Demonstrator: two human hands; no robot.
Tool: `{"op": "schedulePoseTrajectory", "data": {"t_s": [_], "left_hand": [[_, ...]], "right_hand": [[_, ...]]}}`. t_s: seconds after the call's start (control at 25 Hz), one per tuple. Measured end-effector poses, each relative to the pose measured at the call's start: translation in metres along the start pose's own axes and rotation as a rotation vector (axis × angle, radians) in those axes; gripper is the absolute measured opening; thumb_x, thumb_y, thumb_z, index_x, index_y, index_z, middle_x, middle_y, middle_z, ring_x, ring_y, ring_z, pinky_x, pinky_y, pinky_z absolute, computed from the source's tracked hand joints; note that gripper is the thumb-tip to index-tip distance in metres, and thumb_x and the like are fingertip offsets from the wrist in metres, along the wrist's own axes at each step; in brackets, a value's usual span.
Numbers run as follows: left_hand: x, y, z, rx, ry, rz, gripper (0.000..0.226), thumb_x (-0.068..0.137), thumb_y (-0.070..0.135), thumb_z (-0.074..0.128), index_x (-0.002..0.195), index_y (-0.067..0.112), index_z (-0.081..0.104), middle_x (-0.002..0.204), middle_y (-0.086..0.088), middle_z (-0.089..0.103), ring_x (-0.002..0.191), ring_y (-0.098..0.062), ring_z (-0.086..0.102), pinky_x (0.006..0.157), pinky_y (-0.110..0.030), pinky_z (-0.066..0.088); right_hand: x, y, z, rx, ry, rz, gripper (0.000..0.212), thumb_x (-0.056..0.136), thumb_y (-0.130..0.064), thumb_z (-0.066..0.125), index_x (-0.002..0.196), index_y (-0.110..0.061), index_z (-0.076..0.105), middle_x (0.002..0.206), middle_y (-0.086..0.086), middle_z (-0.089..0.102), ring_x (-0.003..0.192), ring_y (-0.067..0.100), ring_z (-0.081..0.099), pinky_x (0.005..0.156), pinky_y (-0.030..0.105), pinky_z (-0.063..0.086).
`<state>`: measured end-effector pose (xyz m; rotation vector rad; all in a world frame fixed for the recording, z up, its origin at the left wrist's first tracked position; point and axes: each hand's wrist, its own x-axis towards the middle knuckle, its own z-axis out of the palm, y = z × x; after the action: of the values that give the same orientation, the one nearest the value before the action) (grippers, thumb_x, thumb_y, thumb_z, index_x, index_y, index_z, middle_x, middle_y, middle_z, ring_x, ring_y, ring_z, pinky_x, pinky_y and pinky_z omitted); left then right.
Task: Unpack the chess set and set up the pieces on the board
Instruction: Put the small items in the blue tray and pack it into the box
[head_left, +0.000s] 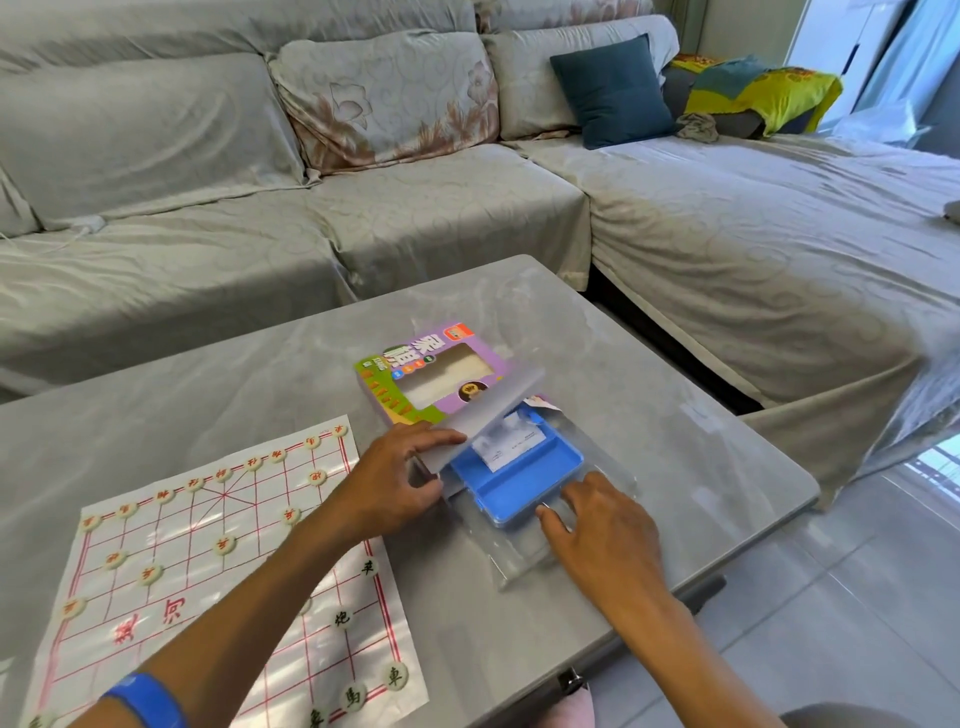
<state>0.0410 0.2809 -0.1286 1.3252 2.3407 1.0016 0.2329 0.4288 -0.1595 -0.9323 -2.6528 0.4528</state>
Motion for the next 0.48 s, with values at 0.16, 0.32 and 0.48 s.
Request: {"op": "schedulePoseTrajectory", "data": {"t_s": [0.16,0.32,0.48], "left_hand": [[-0.007,0.012,0.019,0.016,-0.038,0.106,0.048,0.077,0.02,0.067,0.122,0.034,0.06,0.121,0.011,0.059,0.115,-0.006,0.047,0.097,-0.02,0.041],[-0.014,0.013,0.022,-0.02,-0.018,0.089,0.046,0.079,0.026,0.073,0.121,0.038,0.059,0.116,0.025,0.053,0.114,0.001,0.044,0.09,-0.013,0.041],[-0.025,0.014,0.027,0.011,-0.025,0.118,0.046,0.079,0.027,0.074,0.123,0.034,0.06,0.118,0.017,0.057,0.113,-0.002,0.046,0.089,-0.017,0.046]], "right_hand": [[0.003,-0.006,0.008,0.128,0.011,-0.009,0.033,0.089,-0.04,0.054,0.116,-0.021,0.057,0.115,-0.002,0.057,0.103,0.02,0.058,0.079,0.03,0.045],[0.004,-0.008,0.017,0.209,-0.111,-0.157,0.052,0.089,-0.024,0.056,0.139,-0.017,0.043,0.147,0.0,0.038,0.13,0.022,0.043,0.101,0.032,0.04],[0.012,-0.011,0.021,0.289,-0.069,-0.233,0.051,0.089,-0.014,0.056,0.138,-0.02,0.045,0.145,-0.003,0.04,0.116,0.025,0.053,0.089,0.037,0.05]]}}
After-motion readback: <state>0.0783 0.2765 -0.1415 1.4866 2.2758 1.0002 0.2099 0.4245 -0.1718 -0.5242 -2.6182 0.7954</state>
